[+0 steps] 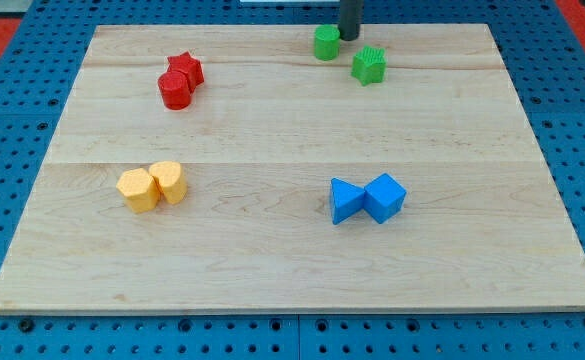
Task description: Slide the green circle towards top left
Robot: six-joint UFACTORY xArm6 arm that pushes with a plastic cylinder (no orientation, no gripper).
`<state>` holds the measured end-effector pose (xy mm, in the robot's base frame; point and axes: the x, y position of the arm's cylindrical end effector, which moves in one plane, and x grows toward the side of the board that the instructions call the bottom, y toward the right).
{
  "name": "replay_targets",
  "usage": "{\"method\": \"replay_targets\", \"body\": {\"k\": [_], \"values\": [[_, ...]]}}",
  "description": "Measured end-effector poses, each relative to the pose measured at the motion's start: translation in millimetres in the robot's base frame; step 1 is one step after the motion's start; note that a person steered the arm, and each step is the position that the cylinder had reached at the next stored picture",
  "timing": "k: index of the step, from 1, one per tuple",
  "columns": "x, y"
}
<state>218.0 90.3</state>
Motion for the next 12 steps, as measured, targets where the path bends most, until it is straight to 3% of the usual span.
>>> {"method": "replay_targets", "body": {"k": [1, 5, 8, 9, 10, 12], "values": [[28.2, 4.3], [-16.2, -34.6], [-7.8, -138.7], [12.3, -175.6], [36.9, -188.4], [37.1, -222.3]]}}
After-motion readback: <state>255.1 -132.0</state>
